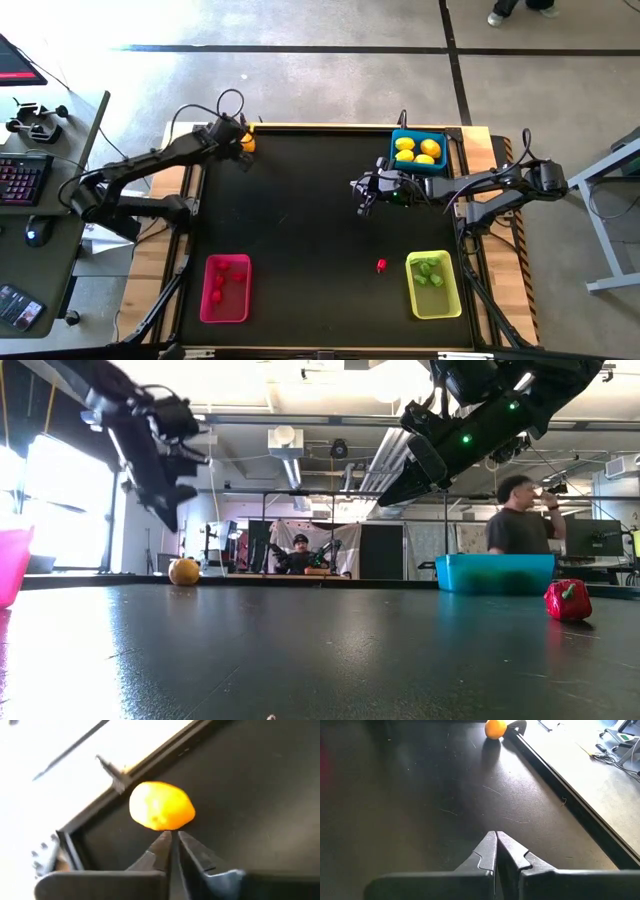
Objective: Sort produce into baskets
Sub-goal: Put the yellow lemon into the blue bin
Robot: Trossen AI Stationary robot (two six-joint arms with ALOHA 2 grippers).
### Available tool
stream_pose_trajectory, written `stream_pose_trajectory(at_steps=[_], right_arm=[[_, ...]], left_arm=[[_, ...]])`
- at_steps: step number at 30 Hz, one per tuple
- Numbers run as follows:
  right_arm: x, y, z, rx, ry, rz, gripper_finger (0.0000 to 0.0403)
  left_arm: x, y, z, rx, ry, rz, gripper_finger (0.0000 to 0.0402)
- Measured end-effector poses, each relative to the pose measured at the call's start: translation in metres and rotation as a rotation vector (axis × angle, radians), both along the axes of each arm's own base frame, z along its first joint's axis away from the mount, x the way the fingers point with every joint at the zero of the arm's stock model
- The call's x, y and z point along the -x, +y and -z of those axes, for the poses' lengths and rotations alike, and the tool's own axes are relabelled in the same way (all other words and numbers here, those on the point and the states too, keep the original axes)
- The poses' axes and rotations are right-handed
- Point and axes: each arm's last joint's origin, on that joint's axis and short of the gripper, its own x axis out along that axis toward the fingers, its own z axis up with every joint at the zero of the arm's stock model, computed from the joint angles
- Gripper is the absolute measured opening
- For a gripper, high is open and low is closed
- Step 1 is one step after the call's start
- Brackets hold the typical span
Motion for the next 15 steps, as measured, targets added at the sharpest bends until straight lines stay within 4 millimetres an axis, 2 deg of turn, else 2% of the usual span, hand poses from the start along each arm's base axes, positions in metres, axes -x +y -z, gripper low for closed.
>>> stream_pose_trajectory(at_steps=[5, 8, 11, 15], right_arm=[[0.0, 0.0, 0.0, -0.003, -0.004, 0.002, 0.0], [0.0, 0.0, 0.0, -0.003, -0.006, 0.002, 0.0], [0.0, 0.0, 0.0, -0.003, -0.006, 0.002, 0.0], [0.0, 0.0, 0.0, -0.003, -0.005, 0.002, 0.0]], left_arm=[[-0.007, 0.004, -0.03, 0.012, 0.157, 0.301, 0.0007], [-0.015, 0.008, -0.038, 0.064, 0.261, 0.482, 0.0002], [-0.019, 0.01, -0.035, 0.154, 0.433, 0.73, 0.0001], [-0.026, 0.01, -0.018, 0.228, 0.65, 1.016, 0.0002]])
